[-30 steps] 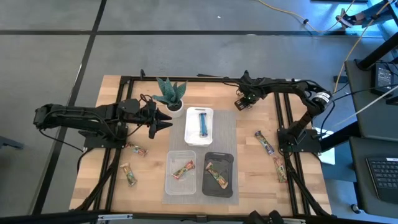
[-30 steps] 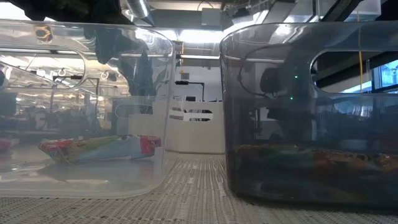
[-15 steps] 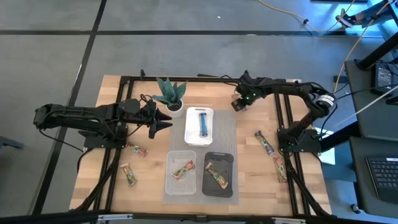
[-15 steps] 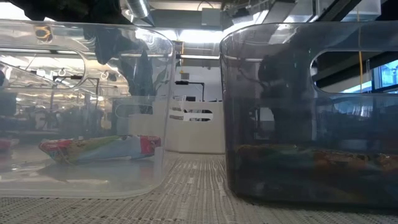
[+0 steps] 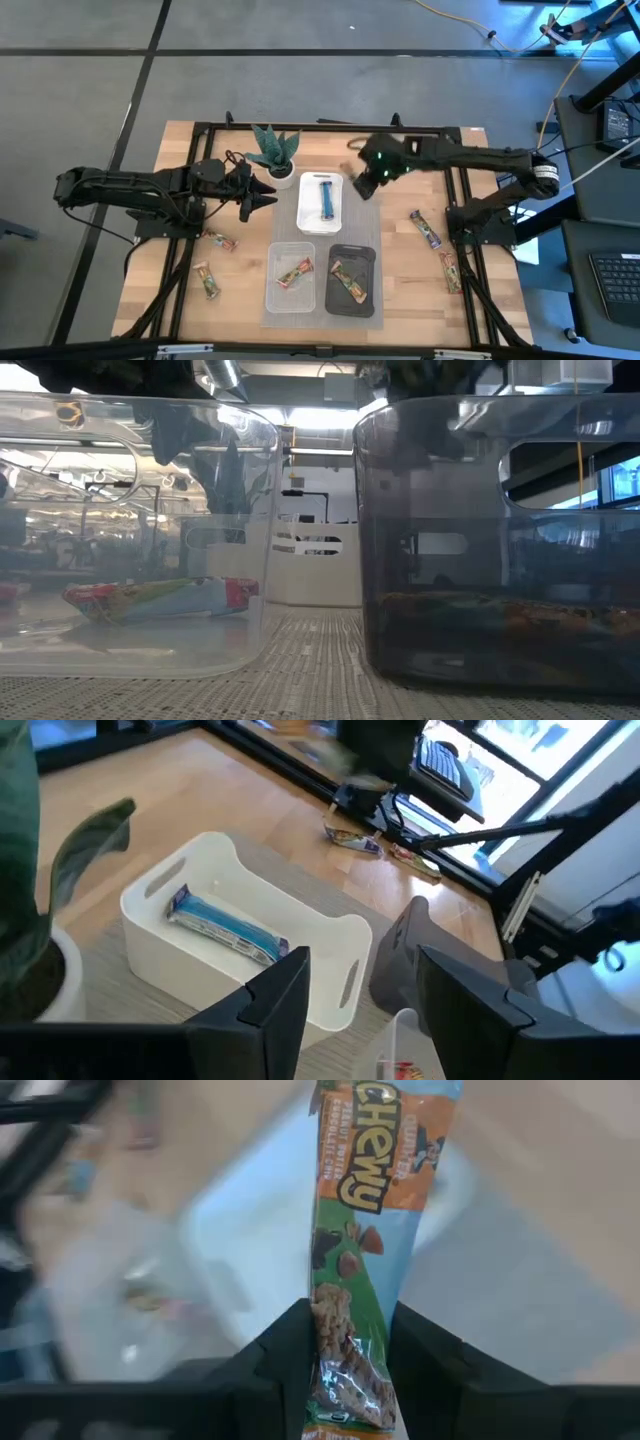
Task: Pick and place Granola Bars by type
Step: Put the top yellow granola bar into the black bin
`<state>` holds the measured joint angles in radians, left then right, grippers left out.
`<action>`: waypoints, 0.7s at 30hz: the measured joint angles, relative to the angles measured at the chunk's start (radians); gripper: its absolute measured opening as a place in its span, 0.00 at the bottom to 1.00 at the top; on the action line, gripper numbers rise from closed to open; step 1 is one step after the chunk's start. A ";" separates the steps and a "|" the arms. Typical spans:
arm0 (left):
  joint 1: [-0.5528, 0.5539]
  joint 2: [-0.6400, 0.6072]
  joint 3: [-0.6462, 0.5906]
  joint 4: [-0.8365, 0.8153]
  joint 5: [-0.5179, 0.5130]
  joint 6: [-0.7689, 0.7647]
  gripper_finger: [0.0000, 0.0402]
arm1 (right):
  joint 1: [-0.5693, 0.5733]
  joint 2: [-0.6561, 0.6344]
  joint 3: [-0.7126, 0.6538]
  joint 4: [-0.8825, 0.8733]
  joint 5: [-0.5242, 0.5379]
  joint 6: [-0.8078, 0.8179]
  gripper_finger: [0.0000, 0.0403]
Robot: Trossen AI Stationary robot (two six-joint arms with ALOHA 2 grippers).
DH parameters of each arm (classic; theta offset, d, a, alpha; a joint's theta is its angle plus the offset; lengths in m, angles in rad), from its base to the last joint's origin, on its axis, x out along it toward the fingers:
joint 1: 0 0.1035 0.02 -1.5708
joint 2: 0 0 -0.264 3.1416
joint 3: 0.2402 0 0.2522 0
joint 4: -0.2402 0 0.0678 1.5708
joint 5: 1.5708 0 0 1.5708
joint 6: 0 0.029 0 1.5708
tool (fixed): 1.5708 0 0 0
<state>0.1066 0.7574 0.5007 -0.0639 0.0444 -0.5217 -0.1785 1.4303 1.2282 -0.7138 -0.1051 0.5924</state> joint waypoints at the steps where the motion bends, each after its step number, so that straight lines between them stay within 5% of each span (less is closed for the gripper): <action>1: 0.000 0.000 0.000 0.000 0.000 -0.015 0.43 | 0.052 0.000 0.015 0.000 0.023 0.034 0.30; 12: 0.000 0.000 0.000 0.000 0.000 -0.044 0.44 | 0.560 0.040 0.047 -0.016 0.276 0.575 0.30; 21: 0.000 0.000 0.000 0.000 -0.002 -0.043 0.44 | 0.701 0.217 0.047 0.002 0.298 0.822 0.30</action>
<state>0.1066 0.7574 0.5007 -0.0635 0.0426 -0.5648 0.5220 1.6475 1.2755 -0.7122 0.1932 1.4148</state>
